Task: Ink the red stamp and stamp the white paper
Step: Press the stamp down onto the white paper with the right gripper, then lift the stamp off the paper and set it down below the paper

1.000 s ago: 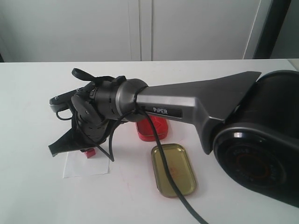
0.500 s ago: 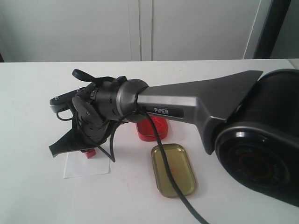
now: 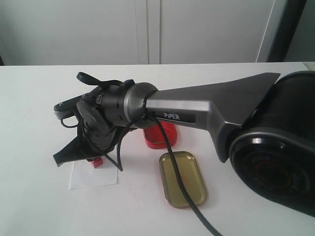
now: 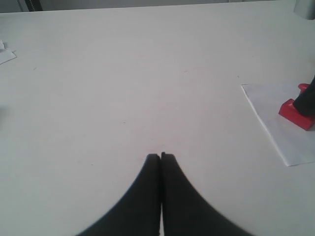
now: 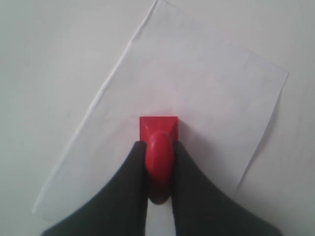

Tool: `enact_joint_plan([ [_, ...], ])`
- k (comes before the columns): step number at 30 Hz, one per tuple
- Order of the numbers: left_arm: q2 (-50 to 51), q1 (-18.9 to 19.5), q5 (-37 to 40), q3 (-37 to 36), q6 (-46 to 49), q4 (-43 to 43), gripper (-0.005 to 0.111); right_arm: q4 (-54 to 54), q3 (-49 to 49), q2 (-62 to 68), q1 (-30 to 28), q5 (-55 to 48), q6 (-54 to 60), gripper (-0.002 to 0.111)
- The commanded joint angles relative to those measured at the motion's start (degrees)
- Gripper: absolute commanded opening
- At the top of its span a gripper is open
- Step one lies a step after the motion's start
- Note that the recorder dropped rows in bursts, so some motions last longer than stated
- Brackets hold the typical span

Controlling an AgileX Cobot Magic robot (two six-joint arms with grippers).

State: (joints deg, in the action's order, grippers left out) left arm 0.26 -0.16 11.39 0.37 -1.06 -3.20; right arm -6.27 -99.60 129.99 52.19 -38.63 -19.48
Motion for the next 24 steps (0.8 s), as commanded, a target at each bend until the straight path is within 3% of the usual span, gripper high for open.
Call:
enact_joint_plan([
  [1, -0.3, 0.1, -0.2, -0.4, 0.0, -0.2, 0.0, 0.0, 1.0, -0.5, -0.2, -1.5, -0.2, 0.0],
  [24, -0.3, 0.1, -0.2, -0.4, 0.0, -0.2, 0.0, 0.0, 0.9, -2.6, -0.2, 1.9, 0.0, 0.0],
])
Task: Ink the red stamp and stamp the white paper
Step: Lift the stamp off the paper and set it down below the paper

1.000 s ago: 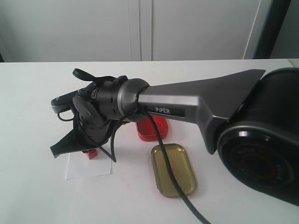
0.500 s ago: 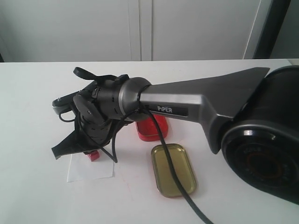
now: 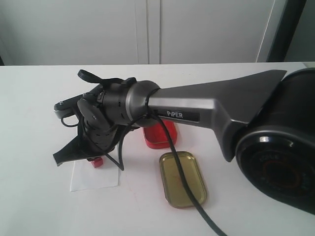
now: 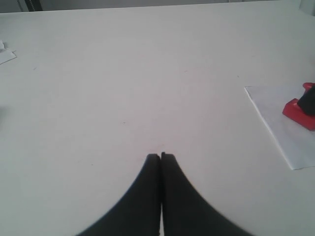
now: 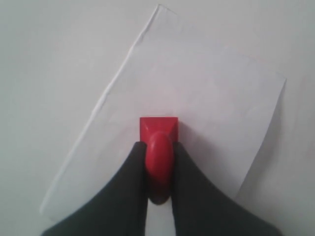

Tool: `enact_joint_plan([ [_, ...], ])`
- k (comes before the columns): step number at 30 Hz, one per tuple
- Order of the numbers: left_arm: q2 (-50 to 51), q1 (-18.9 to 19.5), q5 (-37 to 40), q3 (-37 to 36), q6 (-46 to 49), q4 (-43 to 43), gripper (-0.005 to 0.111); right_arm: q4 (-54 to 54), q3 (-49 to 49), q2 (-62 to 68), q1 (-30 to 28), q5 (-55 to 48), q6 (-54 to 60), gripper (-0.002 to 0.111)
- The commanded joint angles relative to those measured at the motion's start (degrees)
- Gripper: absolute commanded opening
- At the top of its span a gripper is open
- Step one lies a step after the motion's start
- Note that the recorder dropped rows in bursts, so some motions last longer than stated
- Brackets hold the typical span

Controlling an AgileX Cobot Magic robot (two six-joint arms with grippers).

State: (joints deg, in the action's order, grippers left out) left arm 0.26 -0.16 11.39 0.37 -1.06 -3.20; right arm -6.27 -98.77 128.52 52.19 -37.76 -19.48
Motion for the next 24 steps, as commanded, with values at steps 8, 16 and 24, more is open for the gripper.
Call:
enact_joint_plan([
  [8, -0.3, 0.1, -0.2, -0.4, 0.0, -0.2, 0.0, 0.0, 0.1, -1.6, -0.2, 1.7, 0.0, 0.0],
  [16, -0.3, 0.1, -0.2, -0.4, 0.0, -0.2, 0.0, -1.5, 0.1, -4.6, -0.3, 1.9, 0.0, 0.0],
  [24, -0.3, 0.1, -0.2, -0.4, 0.0, -0.2, 0.0, -1.1, 0.1, -5.8, -1.1, -1.1, 0.0, 0.0],
])
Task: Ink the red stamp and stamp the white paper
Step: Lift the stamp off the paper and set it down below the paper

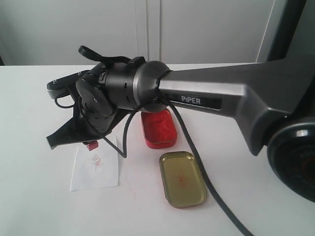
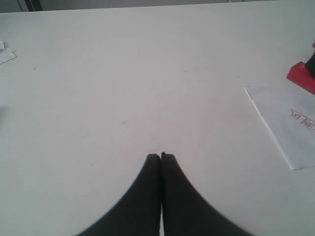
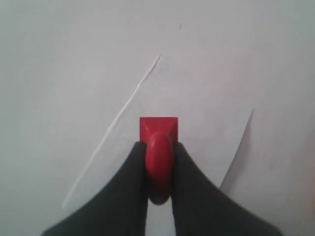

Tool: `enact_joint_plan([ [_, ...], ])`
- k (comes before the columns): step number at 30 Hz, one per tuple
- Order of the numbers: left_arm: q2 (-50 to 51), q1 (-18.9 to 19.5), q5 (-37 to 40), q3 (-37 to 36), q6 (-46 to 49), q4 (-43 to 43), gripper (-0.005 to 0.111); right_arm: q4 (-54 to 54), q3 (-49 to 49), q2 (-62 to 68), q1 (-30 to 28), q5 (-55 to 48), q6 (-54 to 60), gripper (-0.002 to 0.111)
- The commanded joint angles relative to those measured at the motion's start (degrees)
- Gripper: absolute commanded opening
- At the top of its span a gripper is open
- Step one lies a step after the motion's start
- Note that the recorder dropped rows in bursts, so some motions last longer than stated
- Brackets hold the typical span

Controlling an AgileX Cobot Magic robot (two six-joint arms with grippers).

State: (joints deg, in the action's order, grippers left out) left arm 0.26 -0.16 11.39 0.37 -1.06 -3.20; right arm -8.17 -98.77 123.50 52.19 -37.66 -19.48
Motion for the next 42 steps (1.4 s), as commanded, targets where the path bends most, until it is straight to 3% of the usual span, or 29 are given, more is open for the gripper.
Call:
enact_joint_plan([
  [1, -0.3, 0.1, -0.2, -0.4, 0.0, -0.2, 0.0, 2.4, 0.1, -0.7, -1.7, -1.5, 0.2, 0.0],
  [7, -0.3, 0.1, -0.2, -0.4, 0.0, -0.2, 0.0, 24.9, 0.1, -0.7, -6.6, -5.7, 16.5, 0.0],
  [11, -0.3, 0.1, -0.2, -0.4, 0.0, -0.2, 0.0, 33.6, 0.2, -0.7, -8.9, -8.5, 23.2, 0.0],
  [16, -0.3, 0.1, -0.2, -0.4, 0.0, -0.2, 0.0, 41.0, 1.6, -1.4, -11.4, -11.5, 29.9, 0.0],
  [21, -0.3, 0.1, -0.2, -0.4, 0.0, -0.2, 0.0, 42.9, 8.9, -4.3, -13.3, -9.0, 32.9, 0.0],
  [31, -0.3, 0.1, -0.2, -0.4, 0.0, -0.2, 0.0, 62.3, 22.5, -8.7, -16.8, -8.9, 51.9, 0.0],
  [42, -0.3, 0.1, -0.2, -0.4, 0.0, -0.2, 0.0, 74.1, 31.6, -8.7, -18.0, -12.7, 65.0, 0.0],
])
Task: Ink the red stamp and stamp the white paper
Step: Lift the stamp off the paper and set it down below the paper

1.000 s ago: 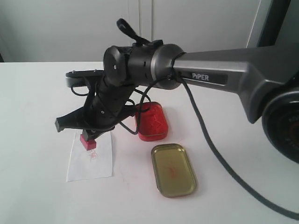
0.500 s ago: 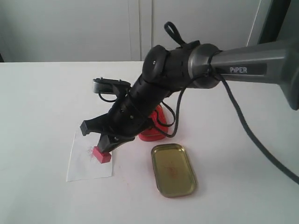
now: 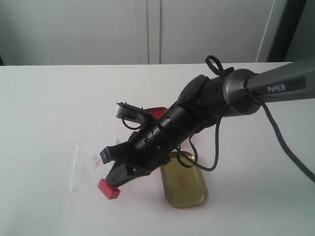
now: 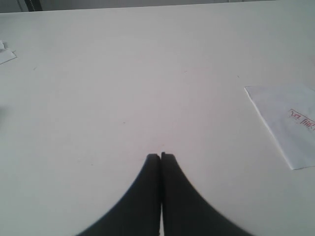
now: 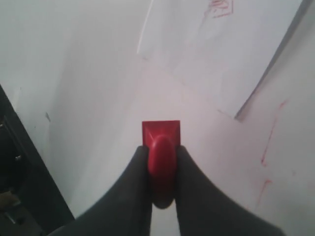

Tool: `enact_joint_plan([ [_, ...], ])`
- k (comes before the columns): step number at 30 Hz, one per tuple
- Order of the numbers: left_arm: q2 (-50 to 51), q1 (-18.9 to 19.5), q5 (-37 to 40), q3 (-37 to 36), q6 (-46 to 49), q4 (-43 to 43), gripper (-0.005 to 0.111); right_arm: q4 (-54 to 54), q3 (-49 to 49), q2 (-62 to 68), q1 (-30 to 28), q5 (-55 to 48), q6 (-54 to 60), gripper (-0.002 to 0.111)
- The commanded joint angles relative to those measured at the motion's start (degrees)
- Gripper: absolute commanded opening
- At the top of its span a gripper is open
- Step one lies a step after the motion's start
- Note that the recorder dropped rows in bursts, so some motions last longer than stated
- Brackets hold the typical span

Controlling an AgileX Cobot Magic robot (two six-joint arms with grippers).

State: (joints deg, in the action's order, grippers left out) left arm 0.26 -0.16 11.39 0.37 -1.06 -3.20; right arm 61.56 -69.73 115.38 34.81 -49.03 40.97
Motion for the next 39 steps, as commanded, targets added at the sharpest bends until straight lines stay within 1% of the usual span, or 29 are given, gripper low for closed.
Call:
enact_joint_plan([
  [1, -0.3, 0.1, -0.2, -0.4, 0.0, -0.2, 0.0, 4.9, 3.0, -0.6, -0.6, -1.4, 5.3, 0.0],
  [6, -0.3, 0.1, -0.2, -0.4, 0.0, -0.2, 0.0, 8.9, 5.3, -0.6, -0.6, -1.5, 8.0, 0.0],
  [17, -0.3, 0.1, -0.2, -0.4, 0.0, -0.2, 0.0, 14.5, 6.5, 3.1, -0.6, -0.5, 8.1, 0.0],
  [31, -0.3, 0.1, -0.2, -0.4, 0.0, -0.2, 0.0, 14.9, 6.5, 4.2, -0.6, 1.4, 8.5, 0.0],
  [34, -0.3, 0.1, -0.2, -0.4, 0.0, -0.2, 0.0, 14.9, 6.5, 4.2, -0.6, 1.4, 8.5, 0.005],
  [39, -0.3, 0.1, -0.2, -0.4, 0.0, -0.2, 0.0, 14.9, 6.5, 4.2, -0.6, 1.5, 8.4, 0.02],
])
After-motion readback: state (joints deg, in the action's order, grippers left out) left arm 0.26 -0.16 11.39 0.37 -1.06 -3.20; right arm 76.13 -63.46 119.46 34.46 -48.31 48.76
